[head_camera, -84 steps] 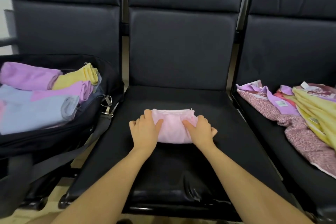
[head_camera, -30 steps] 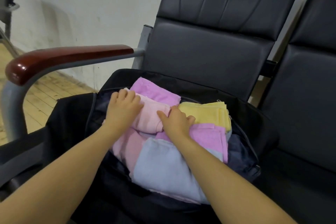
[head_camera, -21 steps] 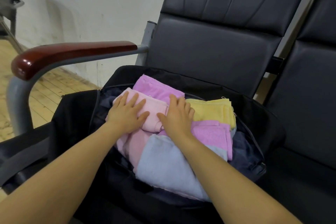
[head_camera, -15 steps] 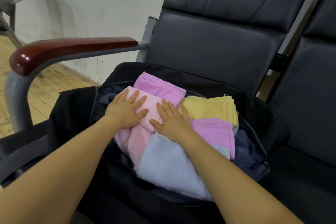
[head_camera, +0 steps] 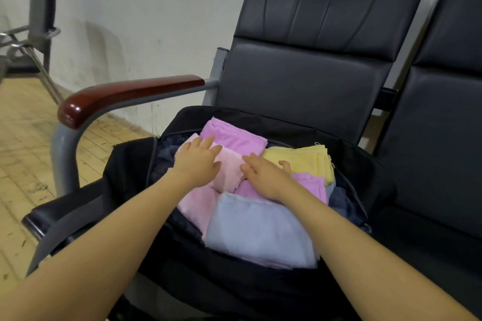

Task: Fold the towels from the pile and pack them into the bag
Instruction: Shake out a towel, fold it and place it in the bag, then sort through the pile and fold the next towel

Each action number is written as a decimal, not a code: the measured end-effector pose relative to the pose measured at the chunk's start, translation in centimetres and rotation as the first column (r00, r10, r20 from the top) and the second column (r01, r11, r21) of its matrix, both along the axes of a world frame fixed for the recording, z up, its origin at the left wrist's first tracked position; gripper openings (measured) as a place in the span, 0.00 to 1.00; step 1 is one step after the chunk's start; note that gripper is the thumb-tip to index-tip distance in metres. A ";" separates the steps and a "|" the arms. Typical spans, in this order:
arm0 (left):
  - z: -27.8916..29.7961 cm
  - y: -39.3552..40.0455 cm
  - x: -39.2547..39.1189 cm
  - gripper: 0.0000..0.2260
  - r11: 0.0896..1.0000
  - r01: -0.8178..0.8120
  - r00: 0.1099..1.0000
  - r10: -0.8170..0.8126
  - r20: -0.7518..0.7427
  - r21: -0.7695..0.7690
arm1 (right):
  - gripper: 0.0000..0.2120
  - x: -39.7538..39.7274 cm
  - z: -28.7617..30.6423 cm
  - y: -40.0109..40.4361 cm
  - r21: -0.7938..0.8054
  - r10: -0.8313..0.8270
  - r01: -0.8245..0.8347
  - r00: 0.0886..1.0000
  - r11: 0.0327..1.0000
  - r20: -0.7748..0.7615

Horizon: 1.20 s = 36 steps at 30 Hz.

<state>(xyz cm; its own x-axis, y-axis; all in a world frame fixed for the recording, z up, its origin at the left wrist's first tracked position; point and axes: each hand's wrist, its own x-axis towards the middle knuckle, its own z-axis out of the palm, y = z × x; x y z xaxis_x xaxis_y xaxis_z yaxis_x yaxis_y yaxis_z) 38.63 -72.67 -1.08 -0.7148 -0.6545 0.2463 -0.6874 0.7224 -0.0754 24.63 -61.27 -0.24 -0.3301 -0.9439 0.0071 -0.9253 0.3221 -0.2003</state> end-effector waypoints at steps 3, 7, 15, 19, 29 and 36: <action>2.1 4.0 -1.0 0.22 0.998 0.052 0.994 -0.049 -0.096 0.031 | 0.17 0.1 1.3 4.9 -0.175 0.009 -0.003 0.999 0.985 0.035; 4.5 10.8 -3.1 0.21 0.988 0.150 0.975 -0.139 -0.172 0.049 | 0.20 -0.7 2.7 12.6 -0.236 -0.067 0.025 0.983 0.972 -0.171; 5.4 27.5 -9.5 0.17 0.909 0.416 0.878 -0.392 -0.274 0.029 | 0.18 -5.1 4.1 31.7 -0.302 -0.313 0.224 0.904 0.927 -0.292; 5.2 37.2 -14.2 0.18 0.845 0.531 0.825 -0.500 -0.262 0.060 | 0.18 -8.4 3.8 42.8 -0.313 -0.471 0.390 0.847 0.866 -0.247; 3.4 60.7 -24.6 0.17 0.598 0.773 0.634 -0.720 -0.282 0.213 | 0.15 -14.2 0.3 66.7 -0.311 -0.784 0.721 0.590 0.620 -0.194; 0.8 73.9 -30.2 0.16 0.371 0.883 0.454 -0.830 -0.324 0.288 | 0.18 -17.2 -1.8 79.4 -0.366 -0.940 0.867 0.292 0.338 -0.176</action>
